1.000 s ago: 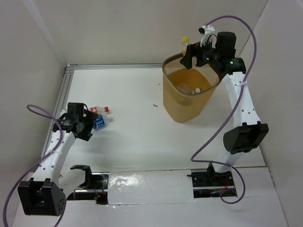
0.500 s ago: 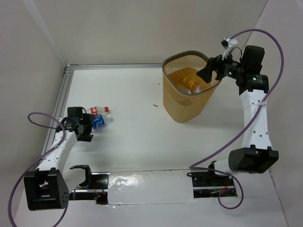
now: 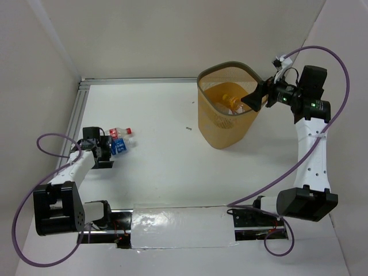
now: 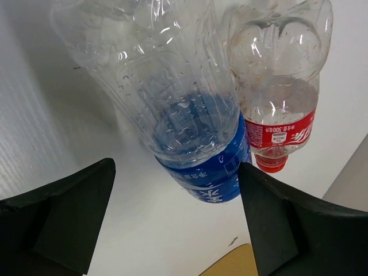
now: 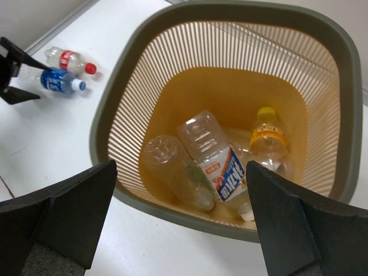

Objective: Put the plastic bottles in the bin

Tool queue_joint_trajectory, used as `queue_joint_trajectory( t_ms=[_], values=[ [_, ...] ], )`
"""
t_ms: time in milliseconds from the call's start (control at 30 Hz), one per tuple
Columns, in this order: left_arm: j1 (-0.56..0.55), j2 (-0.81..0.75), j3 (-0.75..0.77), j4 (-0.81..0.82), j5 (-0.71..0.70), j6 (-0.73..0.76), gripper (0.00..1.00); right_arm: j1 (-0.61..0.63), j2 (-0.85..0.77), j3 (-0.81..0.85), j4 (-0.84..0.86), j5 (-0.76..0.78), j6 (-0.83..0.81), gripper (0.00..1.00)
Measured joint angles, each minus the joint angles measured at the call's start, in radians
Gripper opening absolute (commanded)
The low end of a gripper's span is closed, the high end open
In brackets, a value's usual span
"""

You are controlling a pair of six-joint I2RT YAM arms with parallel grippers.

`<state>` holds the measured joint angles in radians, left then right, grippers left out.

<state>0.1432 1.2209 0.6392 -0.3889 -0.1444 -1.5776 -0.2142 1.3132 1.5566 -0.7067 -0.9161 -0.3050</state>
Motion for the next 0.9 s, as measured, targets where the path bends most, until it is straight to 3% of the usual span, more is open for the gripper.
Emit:
queue_joint_trajectory(
  t_ms=[533, 667, 900],
  values=[
    [0.011, 0.157, 0.058, 0.064, 0.002, -0.052, 0.97, 0.0, -0.042, -0.043, -0.006, -0.05, -0.003, 1.0],
    [0.006, 0.176, 0.07, 0.064, 0.003, -0.052, 0.85, 0.0, -0.045, -0.045, -0.008, -0.051, -0.003, 1.0],
    [-0.035, 0.161, 0.053, 0.078, -0.001, -0.048, 0.55, 0.0, -0.061, -0.045, -0.007, -0.081, -0.003, 1.0]
  ],
)
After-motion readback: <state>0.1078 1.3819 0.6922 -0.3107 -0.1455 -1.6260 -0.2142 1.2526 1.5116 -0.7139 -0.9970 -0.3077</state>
